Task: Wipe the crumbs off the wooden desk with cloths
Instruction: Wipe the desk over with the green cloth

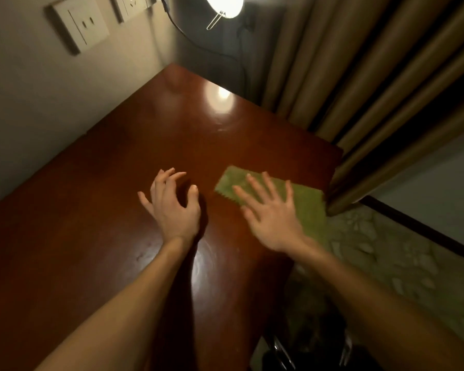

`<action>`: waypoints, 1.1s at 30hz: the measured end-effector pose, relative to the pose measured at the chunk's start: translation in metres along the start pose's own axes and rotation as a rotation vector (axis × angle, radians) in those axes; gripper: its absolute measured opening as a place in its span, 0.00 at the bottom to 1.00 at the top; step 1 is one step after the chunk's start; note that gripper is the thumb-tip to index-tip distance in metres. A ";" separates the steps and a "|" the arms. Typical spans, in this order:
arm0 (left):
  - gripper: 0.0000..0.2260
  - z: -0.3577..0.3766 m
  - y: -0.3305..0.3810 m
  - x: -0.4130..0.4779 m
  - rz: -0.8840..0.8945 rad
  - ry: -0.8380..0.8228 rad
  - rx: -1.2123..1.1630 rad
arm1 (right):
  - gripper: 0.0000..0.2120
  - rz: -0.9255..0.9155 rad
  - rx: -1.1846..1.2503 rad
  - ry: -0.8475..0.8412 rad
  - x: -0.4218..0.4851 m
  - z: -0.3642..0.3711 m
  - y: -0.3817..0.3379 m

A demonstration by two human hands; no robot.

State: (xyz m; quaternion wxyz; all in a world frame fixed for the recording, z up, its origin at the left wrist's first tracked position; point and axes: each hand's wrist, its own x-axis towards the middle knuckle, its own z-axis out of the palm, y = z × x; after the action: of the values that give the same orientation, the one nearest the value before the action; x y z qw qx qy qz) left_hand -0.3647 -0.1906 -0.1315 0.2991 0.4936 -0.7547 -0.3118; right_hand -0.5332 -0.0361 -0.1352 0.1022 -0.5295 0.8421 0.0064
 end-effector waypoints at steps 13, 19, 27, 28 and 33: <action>0.24 -0.054 -0.050 -0.019 0.064 -0.114 0.497 | 0.26 -0.008 0.070 0.062 -0.126 0.039 -0.097; 0.29 -0.076 -0.083 0.014 -0.106 -0.135 0.661 | 0.27 0.260 0.058 0.071 -0.029 0.016 -0.029; 0.29 -0.071 -0.077 0.015 -0.156 -0.128 0.654 | 0.27 0.697 0.176 0.120 0.104 -0.018 0.048; 0.29 -0.071 -0.075 0.016 -0.164 -0.129 0.660 | 0.27 0.675 0.183 0.112 0.119 -0.021 0.045; 0.32 -0.070 -0.071 0.018 -0.191 -0.147 0.691 | 0.26 0.362 0.120 0.073 0.220 -0.036 -0.014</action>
State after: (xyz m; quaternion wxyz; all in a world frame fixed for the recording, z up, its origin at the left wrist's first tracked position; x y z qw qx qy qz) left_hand -0.2779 -0.2420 -0.1399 0.0292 0.6100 -0.7856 -0.0995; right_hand -0.6185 -0.2428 -0.1383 0.1000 -0.3624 0.9256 -0.0449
